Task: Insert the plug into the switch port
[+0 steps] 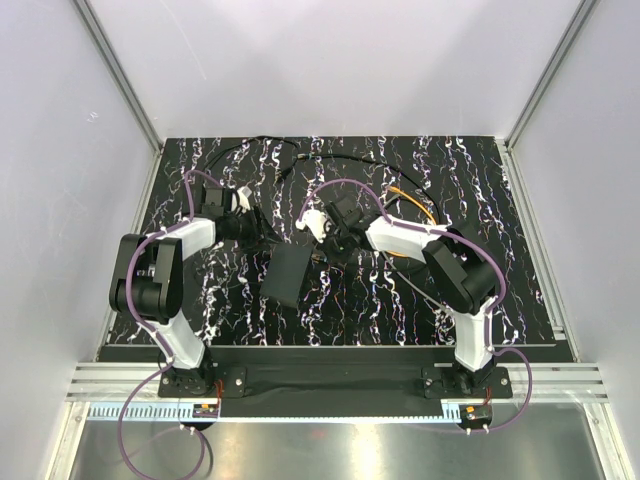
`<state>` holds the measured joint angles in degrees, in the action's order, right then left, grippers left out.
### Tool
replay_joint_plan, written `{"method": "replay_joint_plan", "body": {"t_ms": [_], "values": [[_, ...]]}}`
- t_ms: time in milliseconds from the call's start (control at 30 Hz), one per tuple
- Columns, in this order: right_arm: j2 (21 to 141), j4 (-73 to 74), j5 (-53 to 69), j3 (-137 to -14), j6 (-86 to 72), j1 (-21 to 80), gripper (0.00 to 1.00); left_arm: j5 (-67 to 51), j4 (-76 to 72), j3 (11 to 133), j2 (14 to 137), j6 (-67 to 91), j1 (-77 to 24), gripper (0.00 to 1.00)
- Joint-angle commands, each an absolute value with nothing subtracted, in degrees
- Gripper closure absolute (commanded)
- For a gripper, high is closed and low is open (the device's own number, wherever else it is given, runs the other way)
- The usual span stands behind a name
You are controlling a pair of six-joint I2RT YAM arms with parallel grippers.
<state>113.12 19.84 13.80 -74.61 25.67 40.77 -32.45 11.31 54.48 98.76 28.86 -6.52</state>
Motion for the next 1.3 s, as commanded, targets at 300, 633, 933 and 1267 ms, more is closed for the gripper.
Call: {"method": "replay_joint_plan", "body": {"t_ms": [300, 633, 933, 1267], "values": [[108.54, 19.07, 18.1, -74.09, 25.75, 41.75, 1.0, -31.46, 10.63, 54.58, 98.7, 28.39, -6.94, 0.48], [109.77, 20.21, 18.81, -74.18, 25.66, 42.54, 1.0, -31.82, 10.46, 54.58, 99.05, 28.65, -7.03, 0.48], [111.27, 19.77, 18.81, -75.84, 25.31, 42.63, 1.0, -32.08, 10.28, 54.41, 99.23, 28.74, -7.21, 0.48], [113.29, 20.48, 18.63, -77.25, 24.7, 42.63, 1.0, -32.52, 10.11, 53.88, 99.14, 28.74, -7.21, 0.48]]}}
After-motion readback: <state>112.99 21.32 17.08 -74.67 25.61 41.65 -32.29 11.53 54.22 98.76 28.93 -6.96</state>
